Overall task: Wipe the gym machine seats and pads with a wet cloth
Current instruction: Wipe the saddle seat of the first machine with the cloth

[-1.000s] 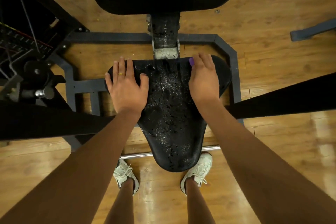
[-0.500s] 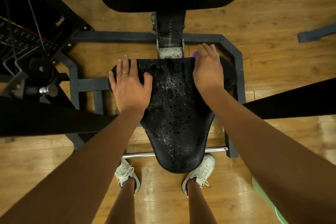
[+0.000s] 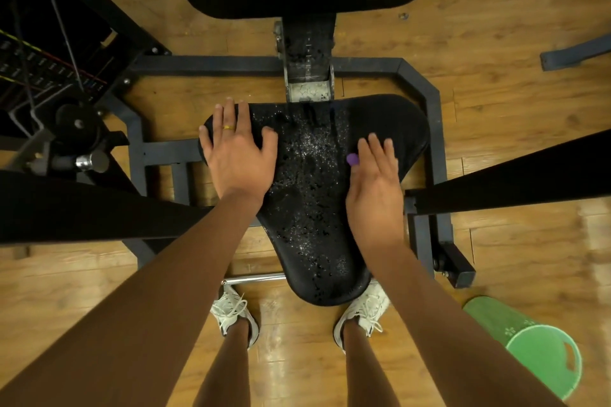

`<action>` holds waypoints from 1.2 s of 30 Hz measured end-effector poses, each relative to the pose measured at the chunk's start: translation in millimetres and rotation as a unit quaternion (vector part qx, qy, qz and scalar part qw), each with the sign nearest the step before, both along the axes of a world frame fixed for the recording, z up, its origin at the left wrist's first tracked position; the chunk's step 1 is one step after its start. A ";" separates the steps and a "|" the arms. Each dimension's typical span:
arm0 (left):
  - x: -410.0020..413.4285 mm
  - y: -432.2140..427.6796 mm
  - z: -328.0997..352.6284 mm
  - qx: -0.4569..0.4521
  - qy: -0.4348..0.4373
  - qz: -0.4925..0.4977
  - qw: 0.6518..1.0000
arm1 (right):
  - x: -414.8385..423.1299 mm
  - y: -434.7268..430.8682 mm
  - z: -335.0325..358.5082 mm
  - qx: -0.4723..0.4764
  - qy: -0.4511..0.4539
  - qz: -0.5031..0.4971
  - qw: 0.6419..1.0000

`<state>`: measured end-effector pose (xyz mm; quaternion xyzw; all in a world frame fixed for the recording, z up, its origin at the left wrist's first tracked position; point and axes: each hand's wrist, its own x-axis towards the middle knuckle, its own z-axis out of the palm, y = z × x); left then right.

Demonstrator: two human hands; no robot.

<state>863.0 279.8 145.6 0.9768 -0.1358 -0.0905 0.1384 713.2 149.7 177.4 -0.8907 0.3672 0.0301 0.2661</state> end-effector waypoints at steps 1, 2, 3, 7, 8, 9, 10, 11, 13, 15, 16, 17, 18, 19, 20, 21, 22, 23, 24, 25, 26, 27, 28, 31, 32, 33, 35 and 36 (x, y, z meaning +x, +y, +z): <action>-0.6 0.0 -0.3 -0.002 0.001 0.000 1.000 | 14.1 -9.9 -4.8 0.002 0.003 -0.003 1.000; -1.1 0.6 -0.6 -0.003 0.001 0.000 1.000 | 25.4 -17.6 -8.8 0.004 0.003 -0.004 1.000; -1.5 1.5 -1.1 -0.004 0.000 0.001 1.000 | 32.1 -21.9 -11.9 0.003 0.005 -0.003 1.000; -1.7 3.9 -2.2 0.002 0.001 -0.002 1.000 | 8.7 0.0 -6.6 0.000 0.003 0.016 1.000; -1.2 2.7 -1.4 0.003 0.003 -0.004 1.000 | -7.3 12.8 0.1 0.003 0.003 0.018 1.000; -1.0 0.6 -0.5 0.002 0.006 -0.004 1.000 | -25.8 25.9 7.7 0.009 0.004 0.018 1.000; -1.4 -0.9 0.4 0.001 0.008 -0.003 1.000 | -44.9 39.5 16.0 0.018 0.005 0.018 1.000; -1.8 -1.0 1.4 0.002 0.008 -0.001 1.000 | -63.3 54.2 24.2 0.029 0.005 0.019 0.999; -2.2 0.2 2.1 0.004 0.008 -0.004 1.000 | -92.8 81.5 37.3 0.050 0.010 0.024 0.998; -1.1 1.2 2.3 0.004 0.007 -0.002 1.000 | -99.7 90.0 40.6 0.054 0.005 0.031 0.998; -0.5 1.2 2.0 0.003 0.006 0.000 1.000 | -93.2 85.3 37.9 0.052 0.001 0.028 0.998; 0.1 1.0 1.7 0.004 0.005 0.000 1.000 | -81.6 77.1 33.8 0.049 -0.001 0.020 0.999; 0.5 0.8 1.4 0.004 0.004 0.000 1.000 | -66.6 66.4 28.9 0.044 0.000 0.012 0.999; 0.9 0.9 0.9 0.005 0.004 0.000 1.000 | -50.7 54.9 23.5 0.041 0.006 0.003 0.999; 0.7 1.3 0.1 0.006 0.004 -0.001 1.000 | -36.6 44.9 17.9 0.036 0.015 -0.005 0.999; 0.0 1.9 -0.5 0.007 0.005 -0.001 1.000 | -26.5 38.6 13.0 0.030 0.025 -0.011 0.999; -0.6 2.8 -1.1 0.007 0.005 0.000 1.000 | -21.8 37.3 9.6 0.021 0.028 -0.014 0.999; -0.7 3.9 -1.2 0.008 0.006 0.000 1.000 | -22.8 40.9 8.2 0.013 0.027 -0.014 0.999; -0.7 4.4 -1.0 0.007 0.007 -0.001 1.000 | -29.1 48.1 9.9 0.007 0.024 -0.013 1.000; -0.4 4.5 -0.4 0.006 0.009 -0.002 1.000 | -40.4 58.2 13.8 0.007 0.020 -0.009 1.000; -0.4 4.3 0.4 0.005 0.009 -0.003 1.000 | -54.7 70.0 19.6 0.013 0.014 -0.005 1.000; -0.5 3.8 1.0 0.004 0.009 -0.004 1.000 | -70.9 82.0 25.1 0.024 0.009 0.000 1.000; -1.2 3.3 1.2 0.003 0.008 -0.005 1.000 | -87.4 93.5 30.5 0.036 0.007 0.007 0.999; -2.1 3.5 0.2 0.004 0.002 -0.004 1.000 | -117.0 108.7 36.9 0.050 -0.010 0.048 0.998; -2.1 3.6 -0.4 0.003 0.002 -0.002 1.000 | -116.1 105.3 36.1 0.058 -0.024 0.053 0.997; -2.1 3.6 -0.8 0.002 0.003 0.000 1.000 | -109.2 98.1 35.2 0.071 -0.037 0.046 0.996; -2.7 2.3 -1.1 0.000 0.006 0.001 1.000 | -81.6 73.1 33.0 0.100 -0.060 0.018 0.993; -3.3 1.9 -0.7 0.001 0.006 0.000 1.000 | -62.6 56.8 30.4 0.102 -0.065 0.005 0.993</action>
